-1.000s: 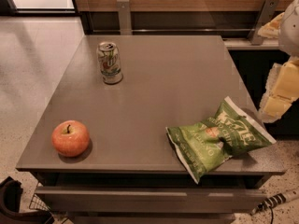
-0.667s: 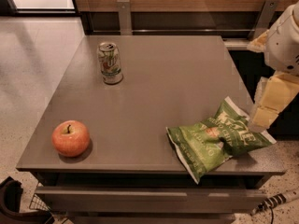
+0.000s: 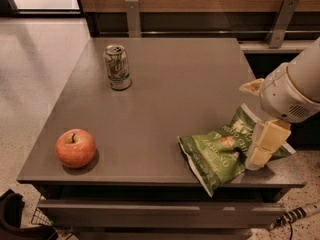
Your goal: Pick green jalapeno chip bag
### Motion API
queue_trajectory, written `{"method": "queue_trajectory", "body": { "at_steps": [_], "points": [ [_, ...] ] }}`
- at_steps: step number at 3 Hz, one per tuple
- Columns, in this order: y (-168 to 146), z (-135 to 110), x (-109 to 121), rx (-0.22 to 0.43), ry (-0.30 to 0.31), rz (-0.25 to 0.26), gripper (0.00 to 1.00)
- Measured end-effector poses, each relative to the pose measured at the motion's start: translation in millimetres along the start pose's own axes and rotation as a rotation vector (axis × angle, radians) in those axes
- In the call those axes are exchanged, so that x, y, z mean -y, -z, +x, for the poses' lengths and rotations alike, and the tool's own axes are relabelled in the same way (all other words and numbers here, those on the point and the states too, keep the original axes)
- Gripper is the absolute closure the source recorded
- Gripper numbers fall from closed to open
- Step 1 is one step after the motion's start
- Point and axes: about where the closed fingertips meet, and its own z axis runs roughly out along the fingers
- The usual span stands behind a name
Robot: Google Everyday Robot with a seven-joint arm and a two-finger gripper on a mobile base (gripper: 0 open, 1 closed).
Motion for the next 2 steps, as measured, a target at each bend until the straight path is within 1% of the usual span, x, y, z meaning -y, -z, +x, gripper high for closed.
{"method": "queue_trajectory", "body": {
  "at_steps": [1,2],
  "points": [
    [-27,-8,-15,0.076,0.083,-0.073,0.00],
    [-47,-15,-35,0.112,0.197,-0.127,0.26]
  ]
}}
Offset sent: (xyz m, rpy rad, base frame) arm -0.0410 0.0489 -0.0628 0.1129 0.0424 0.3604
